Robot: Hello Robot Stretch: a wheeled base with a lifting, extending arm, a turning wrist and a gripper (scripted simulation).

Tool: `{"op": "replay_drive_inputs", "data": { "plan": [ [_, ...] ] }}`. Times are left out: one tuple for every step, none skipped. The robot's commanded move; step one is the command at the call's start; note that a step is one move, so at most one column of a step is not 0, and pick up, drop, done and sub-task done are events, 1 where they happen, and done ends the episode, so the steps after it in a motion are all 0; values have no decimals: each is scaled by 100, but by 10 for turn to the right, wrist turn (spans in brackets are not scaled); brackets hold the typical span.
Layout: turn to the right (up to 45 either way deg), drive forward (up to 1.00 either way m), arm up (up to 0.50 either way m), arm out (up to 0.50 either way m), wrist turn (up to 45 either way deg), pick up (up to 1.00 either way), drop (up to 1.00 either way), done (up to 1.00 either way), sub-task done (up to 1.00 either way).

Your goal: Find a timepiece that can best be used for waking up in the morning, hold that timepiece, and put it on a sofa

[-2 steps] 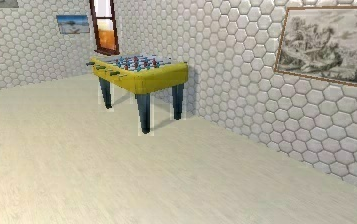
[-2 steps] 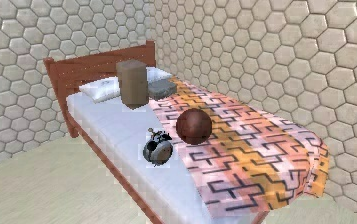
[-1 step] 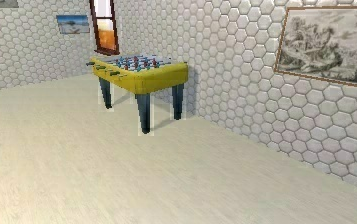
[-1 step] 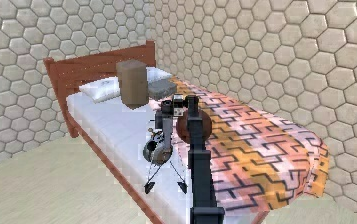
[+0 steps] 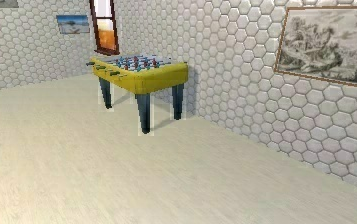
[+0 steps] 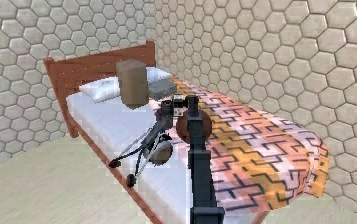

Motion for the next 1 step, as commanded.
{"op": "replay_drive_inputs", "data": {
  "plan": [
    [0,0,0,0,450,0,0,0,0]
  ]
}}
